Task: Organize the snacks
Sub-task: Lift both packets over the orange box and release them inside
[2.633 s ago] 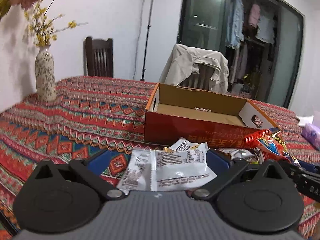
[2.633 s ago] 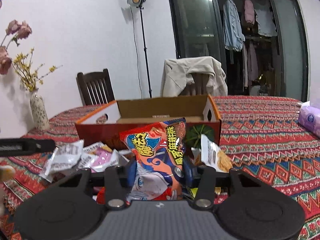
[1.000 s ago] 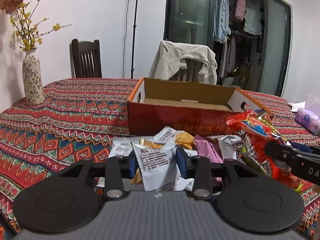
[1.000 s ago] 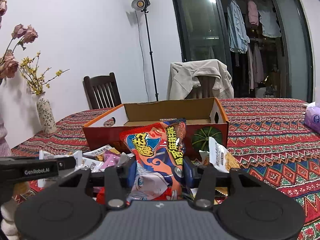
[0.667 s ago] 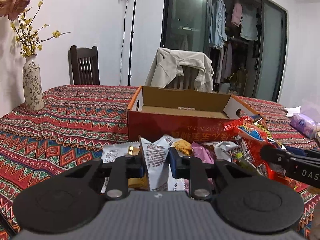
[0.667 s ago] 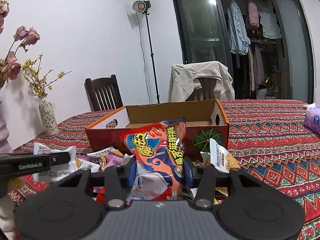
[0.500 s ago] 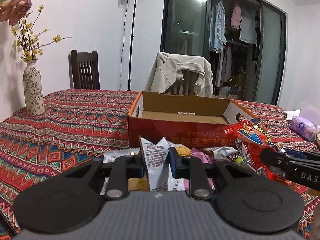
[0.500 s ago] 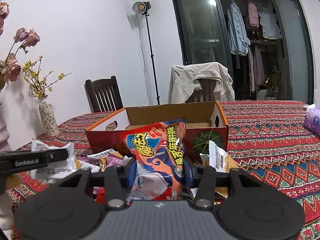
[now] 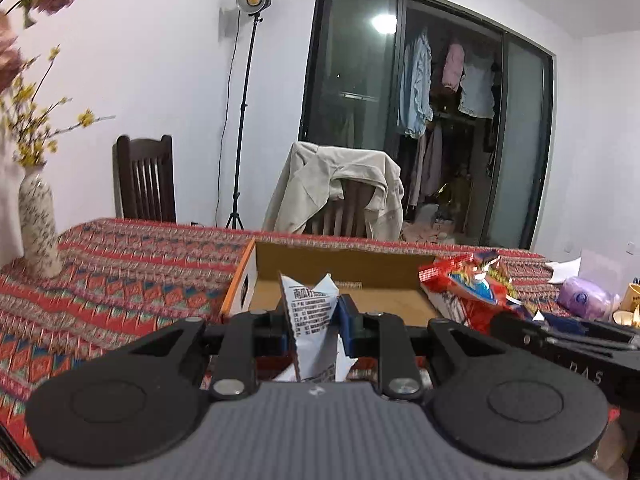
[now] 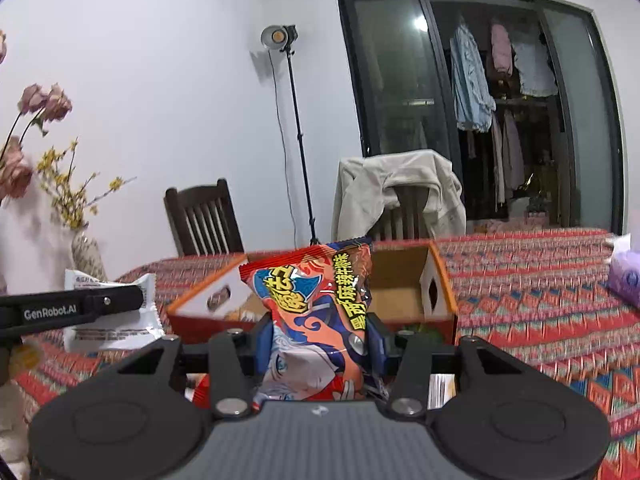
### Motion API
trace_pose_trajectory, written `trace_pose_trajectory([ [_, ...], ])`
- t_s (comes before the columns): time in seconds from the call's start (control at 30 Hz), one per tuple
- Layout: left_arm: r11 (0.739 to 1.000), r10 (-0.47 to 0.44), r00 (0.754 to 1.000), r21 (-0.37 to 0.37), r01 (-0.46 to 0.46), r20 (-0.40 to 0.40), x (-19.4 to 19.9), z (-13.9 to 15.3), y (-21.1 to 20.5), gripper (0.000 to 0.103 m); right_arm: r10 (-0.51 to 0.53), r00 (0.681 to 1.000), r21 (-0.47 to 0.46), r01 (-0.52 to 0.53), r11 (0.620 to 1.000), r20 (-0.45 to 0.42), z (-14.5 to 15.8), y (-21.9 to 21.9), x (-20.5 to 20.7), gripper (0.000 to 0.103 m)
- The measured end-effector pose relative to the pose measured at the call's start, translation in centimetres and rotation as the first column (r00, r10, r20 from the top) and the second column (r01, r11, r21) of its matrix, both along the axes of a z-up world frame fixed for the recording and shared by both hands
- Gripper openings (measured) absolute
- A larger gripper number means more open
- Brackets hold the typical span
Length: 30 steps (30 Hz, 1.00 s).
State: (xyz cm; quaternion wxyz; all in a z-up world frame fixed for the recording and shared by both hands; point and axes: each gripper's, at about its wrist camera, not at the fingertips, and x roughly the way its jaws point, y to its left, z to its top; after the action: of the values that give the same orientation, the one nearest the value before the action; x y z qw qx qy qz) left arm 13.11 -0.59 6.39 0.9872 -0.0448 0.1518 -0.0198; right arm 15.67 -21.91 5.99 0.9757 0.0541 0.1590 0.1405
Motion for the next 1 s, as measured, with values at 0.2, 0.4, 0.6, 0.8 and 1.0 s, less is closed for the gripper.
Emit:
trace_pose_trajectory([
  [0.2,0.999,0.03,1.0,0.022,-0.03,0.007,4.1,1.6,-0.9,0.024,-0.02,1.0,0.019,0.02,1.0,-0.008,2.6,0.0,4.7,0.046],
  [0.4,0.997,0.073,0.997,0.002,-0.073,-0.004,8.7,2.6,-0.6,0.023,-0.055,0.998,0.004,0.055,0.998,-0.041,3.7,0.6,9.9,0.046],
  [0.6,0.994,0.107,0.994,-0.008,-0.107,-0.026,13.2,2.0,-0.3,0.023,-0.09,0.992,0.013,0.091,0.996,-0.084,2.4,1.2,14.4,0.046],
  [0.8,0.992,0.122,0.991,0.0,-0.122,-0.061,16.0,-0.1,-0.2,0.024,-0.073,0.987,0.026,0.077,0.997,-0.143,0.1,0.8,17.3,0.046],
  [1.0,0.994,0.108,0.991,0.001,-0.108,-0.083,16.5,-1.5,0.3,0.08,-0.068,0.984,0.054,0.078,0.996,-0.163,-1.0,-0.2,17.3,0.099],
])
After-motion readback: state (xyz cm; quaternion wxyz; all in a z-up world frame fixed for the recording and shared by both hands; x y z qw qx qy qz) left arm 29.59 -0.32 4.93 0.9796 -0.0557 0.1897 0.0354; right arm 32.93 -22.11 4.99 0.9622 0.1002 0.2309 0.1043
